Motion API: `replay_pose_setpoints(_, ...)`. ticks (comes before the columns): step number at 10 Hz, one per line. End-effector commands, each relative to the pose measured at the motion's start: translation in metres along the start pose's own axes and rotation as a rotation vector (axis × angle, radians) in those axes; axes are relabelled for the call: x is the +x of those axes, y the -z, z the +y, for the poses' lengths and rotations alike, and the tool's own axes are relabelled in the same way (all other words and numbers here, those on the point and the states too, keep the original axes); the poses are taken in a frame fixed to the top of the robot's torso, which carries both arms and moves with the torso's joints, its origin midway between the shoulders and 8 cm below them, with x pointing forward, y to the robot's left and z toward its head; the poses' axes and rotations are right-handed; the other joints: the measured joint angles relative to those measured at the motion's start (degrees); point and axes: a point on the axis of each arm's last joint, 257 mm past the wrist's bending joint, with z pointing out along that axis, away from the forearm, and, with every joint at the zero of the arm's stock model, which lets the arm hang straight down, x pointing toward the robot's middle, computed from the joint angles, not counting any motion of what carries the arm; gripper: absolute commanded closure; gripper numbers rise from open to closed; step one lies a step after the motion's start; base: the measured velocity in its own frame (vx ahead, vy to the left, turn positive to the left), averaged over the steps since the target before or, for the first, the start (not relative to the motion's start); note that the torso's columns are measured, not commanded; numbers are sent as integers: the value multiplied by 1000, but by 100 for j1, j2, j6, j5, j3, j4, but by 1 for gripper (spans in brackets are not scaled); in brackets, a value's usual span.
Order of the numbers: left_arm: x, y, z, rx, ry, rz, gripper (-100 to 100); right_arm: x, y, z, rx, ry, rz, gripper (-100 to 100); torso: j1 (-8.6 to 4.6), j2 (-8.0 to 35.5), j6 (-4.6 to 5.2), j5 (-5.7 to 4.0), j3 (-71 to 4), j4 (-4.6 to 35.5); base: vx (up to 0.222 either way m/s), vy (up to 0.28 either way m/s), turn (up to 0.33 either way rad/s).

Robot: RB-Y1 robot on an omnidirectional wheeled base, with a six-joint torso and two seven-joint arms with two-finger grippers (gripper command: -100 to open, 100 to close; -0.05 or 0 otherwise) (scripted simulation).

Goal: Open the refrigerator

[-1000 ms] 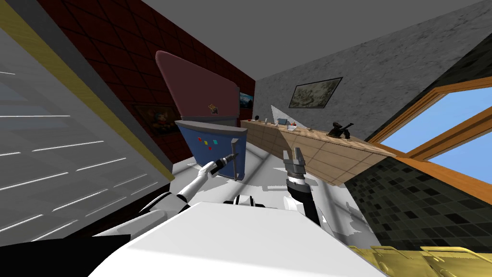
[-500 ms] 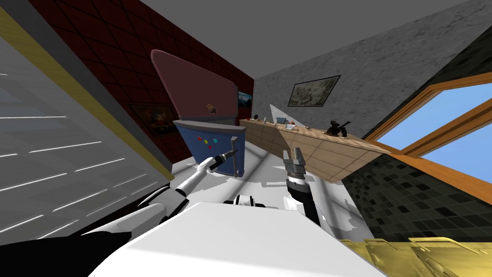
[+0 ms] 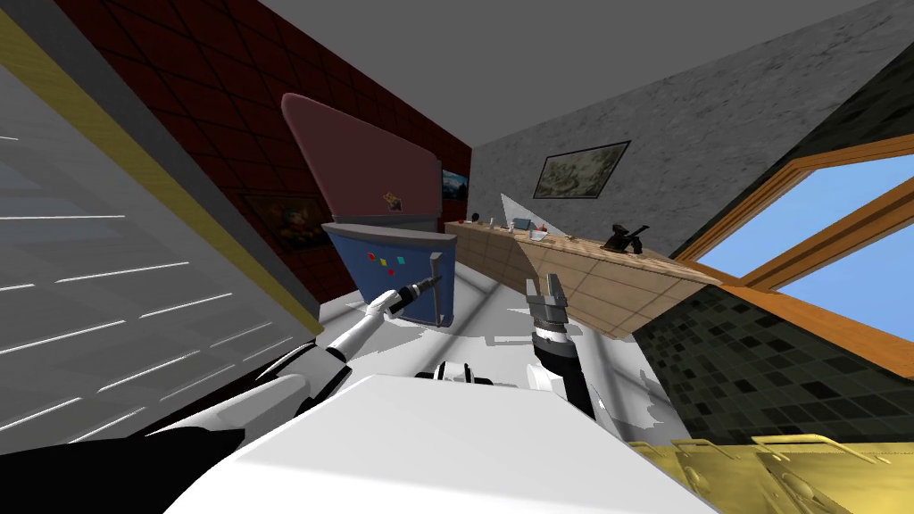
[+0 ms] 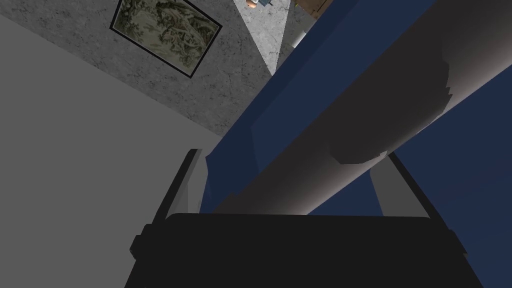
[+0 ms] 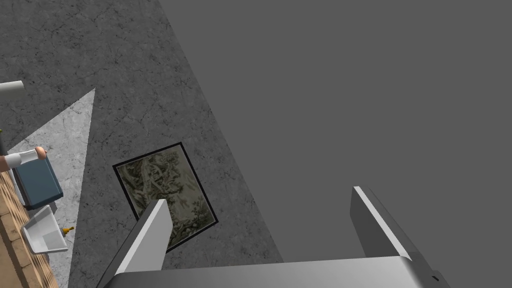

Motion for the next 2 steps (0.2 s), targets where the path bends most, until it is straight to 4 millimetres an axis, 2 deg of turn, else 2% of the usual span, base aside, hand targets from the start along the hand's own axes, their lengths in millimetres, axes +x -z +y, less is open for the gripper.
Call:
replay_pose_setpoints(1, 0, 0, 0, 0, 0, 0, 0, 0, 0, 0, 0, 0, 0, 0, 0, 1, 0, 0, 1, 0, 0, 0, 0)
replay_pose_setpoints(2, 0, 0, 0, 0, 0, 0, 0, 0, 0, 0, 0, 0, 0, 0, 0, 1, 0, 0, 1, 0, 0, 0, 0)
